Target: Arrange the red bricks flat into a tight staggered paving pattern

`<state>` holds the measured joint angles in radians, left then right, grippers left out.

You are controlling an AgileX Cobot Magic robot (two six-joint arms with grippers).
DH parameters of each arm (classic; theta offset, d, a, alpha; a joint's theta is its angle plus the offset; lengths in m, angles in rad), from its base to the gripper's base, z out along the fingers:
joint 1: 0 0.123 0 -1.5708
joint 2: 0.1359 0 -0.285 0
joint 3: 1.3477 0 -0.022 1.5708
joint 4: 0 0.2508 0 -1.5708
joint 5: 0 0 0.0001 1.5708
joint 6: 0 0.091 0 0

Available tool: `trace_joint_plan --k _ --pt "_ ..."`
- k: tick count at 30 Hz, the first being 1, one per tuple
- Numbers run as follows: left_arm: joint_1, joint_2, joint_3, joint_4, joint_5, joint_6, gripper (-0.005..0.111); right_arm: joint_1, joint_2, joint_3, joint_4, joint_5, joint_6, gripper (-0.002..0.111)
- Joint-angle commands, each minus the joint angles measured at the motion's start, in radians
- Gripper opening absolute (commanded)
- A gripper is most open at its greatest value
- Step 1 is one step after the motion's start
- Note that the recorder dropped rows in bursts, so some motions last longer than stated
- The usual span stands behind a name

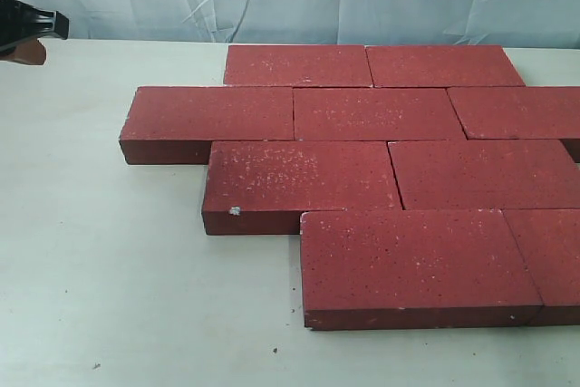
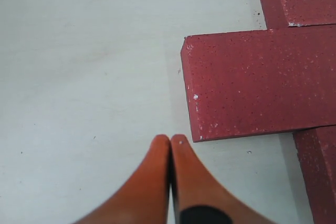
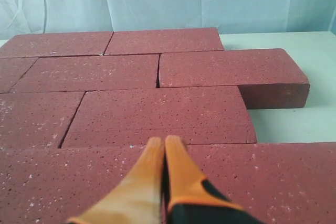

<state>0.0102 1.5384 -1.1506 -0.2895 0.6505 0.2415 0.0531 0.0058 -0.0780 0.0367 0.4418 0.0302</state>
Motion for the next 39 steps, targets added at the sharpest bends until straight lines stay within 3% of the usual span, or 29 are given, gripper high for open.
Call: trace_joint_plan --k 1,39 --pt "-0.004 -0.009 0.003 -0.001 -0.009 0.001 0.0 0.0 -0.006 0.005 0.002 -0.019 -0.015 -0.001" --pt "-0.004 -0.009 0.003 -0.001 -0.009 0.001 0.0 0.0 -0.006 0.078 0.016 -0.071 0.0 -0.001"
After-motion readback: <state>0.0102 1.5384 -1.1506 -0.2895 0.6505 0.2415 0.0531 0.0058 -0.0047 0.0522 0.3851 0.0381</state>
